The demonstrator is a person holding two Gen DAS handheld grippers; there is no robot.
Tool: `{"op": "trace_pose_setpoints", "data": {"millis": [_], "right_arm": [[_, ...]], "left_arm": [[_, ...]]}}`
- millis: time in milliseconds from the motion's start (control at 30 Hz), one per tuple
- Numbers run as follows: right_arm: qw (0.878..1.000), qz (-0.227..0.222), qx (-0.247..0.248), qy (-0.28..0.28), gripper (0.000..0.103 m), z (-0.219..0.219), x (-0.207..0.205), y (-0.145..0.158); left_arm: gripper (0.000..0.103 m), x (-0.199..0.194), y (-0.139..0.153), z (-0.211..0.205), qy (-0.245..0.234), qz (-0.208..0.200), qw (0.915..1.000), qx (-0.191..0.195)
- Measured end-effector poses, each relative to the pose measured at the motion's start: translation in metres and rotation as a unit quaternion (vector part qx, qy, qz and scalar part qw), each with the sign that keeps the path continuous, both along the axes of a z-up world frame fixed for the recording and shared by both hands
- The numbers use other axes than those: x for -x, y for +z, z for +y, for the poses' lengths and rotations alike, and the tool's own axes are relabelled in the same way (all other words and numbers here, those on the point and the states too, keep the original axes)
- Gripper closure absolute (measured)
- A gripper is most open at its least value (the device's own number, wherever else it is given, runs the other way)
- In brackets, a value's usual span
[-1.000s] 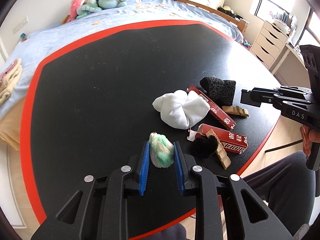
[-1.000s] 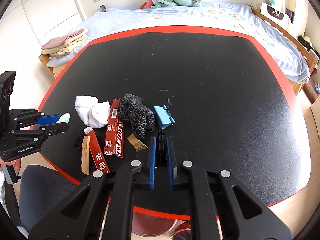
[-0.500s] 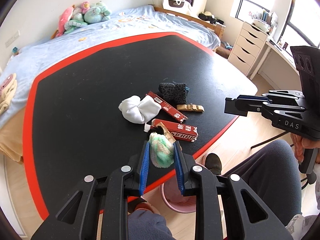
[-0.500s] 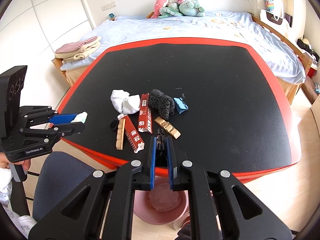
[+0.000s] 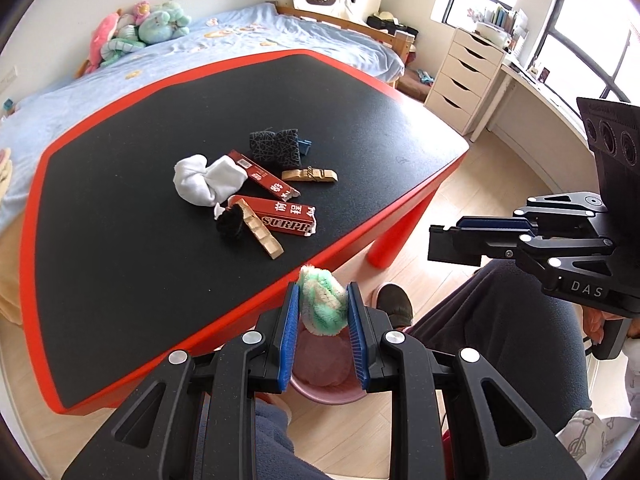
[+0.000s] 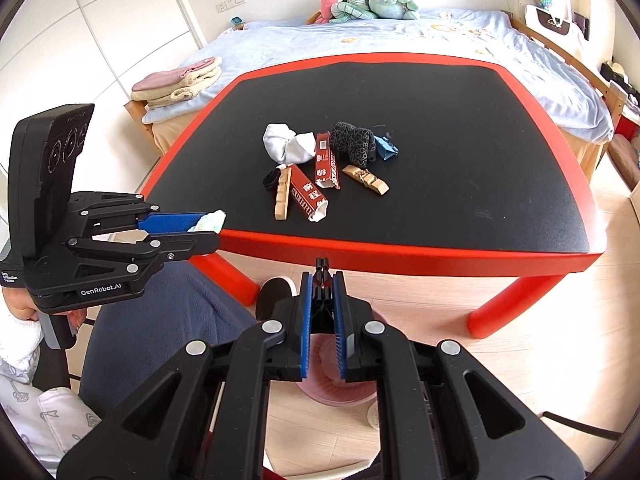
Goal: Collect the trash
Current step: 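Carry both items over the pink wastebasket and open both tools, then move both tools back over the table toward the white sock and clothespin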
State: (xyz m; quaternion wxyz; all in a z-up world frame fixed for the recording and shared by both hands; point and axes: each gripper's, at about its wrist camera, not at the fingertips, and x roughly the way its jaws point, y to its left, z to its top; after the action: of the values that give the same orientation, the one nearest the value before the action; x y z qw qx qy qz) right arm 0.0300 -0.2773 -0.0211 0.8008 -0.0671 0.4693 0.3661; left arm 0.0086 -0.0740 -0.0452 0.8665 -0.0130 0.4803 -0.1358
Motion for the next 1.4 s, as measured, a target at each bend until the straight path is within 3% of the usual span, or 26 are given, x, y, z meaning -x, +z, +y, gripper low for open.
{"op": "trace_pose_setpoints", "data": {"millis": [267, 333, 367, 400, 467, 500, 600, 1400], "right_arm": [[1.000, 0.012, 0.004, 0.011, 0.092, 0.000, 0.009, -0.006], [1.000, 0.006, 0.016, -0.002, 0.069, -0.002, 0.007, -0.007], [1.000, 0.002, 0.015, -0.011, 0.035, -0.005, 0.006, -0.007], [1.000, -0.001, 0.009, -0.016, 0.017, -0.008, 0.006, -0.006], [1.000, -0.005, 0.015, -0.023, 0.011, -0.009, 0.004, -0.006], [0.999, -0.007, 0.021, -0.026, 0.009, -0.010, 0.003, -0.006], [0.999, -0.006, 0.023, -0.030, 0.006, -0.011, 0.002, -0.007], [1.000, -0.004, 0.025, -0.012, 0.005, -0.001, -0.009, -0.008]], "left_arm": [[0.076, 0.007, -0.001, -0.013, -0.015, 0.008, 0.9999, 0.003], [0.062, 0.007, -0.003, -0.013, -0.011, 0.010, 0.9999, -0.002], [0.042, 0.006, -0.003, -0.011, -0.007, 0.010, 0.9999, -0.004], [0.027, 0.007, -0.002, -0.009, 0.000, 0.007, 1.0000, -0.004], [0.014, 0.007, -0.001, -0.005, 0.013, 0.001, 0.9999, -0.006], [0.013, 0.008, 0.000, -0.003, 0.018, -0.003, 0.9998, -0.007], [0.008, 0.008, 0.001, 0.001, 0.026, -0.004, 0.9996, -0.010], [0.008, 0.000, 0.005, 0.022, 0.053, -0.007, 0.9985, -0.009]]}}
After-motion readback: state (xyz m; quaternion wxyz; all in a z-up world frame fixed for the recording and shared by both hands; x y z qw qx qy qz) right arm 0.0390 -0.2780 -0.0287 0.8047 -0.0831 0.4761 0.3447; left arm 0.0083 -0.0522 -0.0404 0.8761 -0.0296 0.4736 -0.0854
